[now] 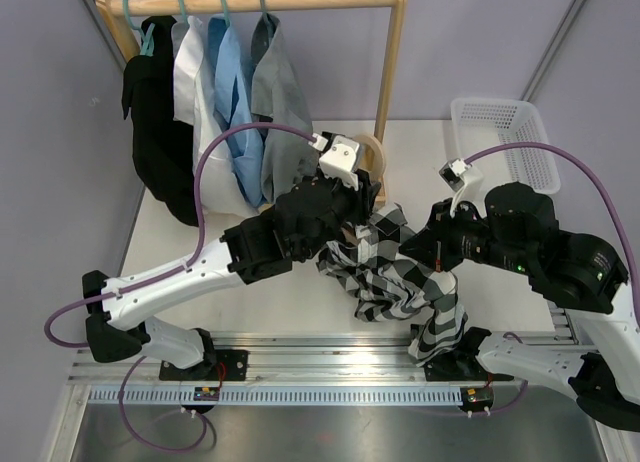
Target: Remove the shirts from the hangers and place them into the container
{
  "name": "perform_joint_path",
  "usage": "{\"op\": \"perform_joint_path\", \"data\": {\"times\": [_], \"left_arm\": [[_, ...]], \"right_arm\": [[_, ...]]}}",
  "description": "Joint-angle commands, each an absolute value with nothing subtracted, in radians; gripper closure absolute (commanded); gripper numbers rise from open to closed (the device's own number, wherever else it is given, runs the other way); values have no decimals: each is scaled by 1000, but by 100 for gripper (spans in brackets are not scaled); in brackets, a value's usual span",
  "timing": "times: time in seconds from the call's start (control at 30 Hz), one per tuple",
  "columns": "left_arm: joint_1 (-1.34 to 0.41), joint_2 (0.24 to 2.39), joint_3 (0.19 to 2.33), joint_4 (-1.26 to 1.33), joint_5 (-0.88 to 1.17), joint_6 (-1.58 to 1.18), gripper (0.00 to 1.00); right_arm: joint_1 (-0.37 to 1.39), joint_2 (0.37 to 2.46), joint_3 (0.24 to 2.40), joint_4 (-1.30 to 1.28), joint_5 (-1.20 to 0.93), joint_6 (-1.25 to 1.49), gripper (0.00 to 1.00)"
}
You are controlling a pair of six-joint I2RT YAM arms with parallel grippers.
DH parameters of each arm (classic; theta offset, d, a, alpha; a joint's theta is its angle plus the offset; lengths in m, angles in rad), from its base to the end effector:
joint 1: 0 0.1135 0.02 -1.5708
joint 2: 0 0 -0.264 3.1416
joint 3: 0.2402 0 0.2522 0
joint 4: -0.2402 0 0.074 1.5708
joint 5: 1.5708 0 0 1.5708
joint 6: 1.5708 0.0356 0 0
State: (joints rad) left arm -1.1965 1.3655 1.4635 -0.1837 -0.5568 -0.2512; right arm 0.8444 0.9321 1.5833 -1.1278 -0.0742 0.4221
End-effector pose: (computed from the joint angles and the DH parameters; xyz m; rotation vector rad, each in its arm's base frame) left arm 0.1301 -0.2797 0.4467 0.3609 1.6440 -0.6409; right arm 0.0767 0.0902 0.4714 -0.5001 2.1005 0.8427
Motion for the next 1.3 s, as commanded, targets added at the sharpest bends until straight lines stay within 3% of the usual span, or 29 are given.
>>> {"op": "perform_joint_path", "data": {"times": [0.0,0.03,0.07,0.1,0.27,0.3,0.33,0.37,0.43,0.47,0.57,0.97,1.13,1.27], "left_arm": [[-1203,1358,1468,-104,-515,-264,72],[-1203,1356,1479,-107,-512,-264,80],[-1206,1356,1483,-109,-518,-258,94],[-1206,1355,1488,-117,-526,-253,100],[-1206,1345,1515,-121,-590,-186,100],[-1206,1351,1528,-127,-606,-170,100],[-1203,1356,1540,-133,-626,-154,100],[-1195,1371,1580,-158,-629,-132,100],[-1189,1388,1621,-182,-637,-114,100],[-1180,1403,1640,-195,-643,-100,100],[-1132,1440,1713,-259,-663,-119,100],[-1002,1575,2075,-428,-549,-153,100],[-1005,1556,2108,-525,-451,-255,100],[-1003,1471,2039,-555,-489,-258,100]], "right_arm": [[856,916,1614,-1034,-120,413,100],[856,917,1618,-1041,-101,413,100],[854,919,1621,-1045,-95,411,100],[854,919,1623,-1049,-89,411,100],[854,913,1651,-1078,-42,414,99],[854,911,1658,-1087,-31,410,85],[854,905,1669,-1098,-17,410,49],[854,893,1680,-1104,-6,408,37],[854,879,1693,-1118,27,408,28],[854,873,1701,-1127,38,405,14],[854,848,1746,-1167,74,400,1],[854,781,1614,-1152,61,403,1],[854,776,1575,-1172,141,385,1],[854,772,1641,-1227,160,371,1]]}}
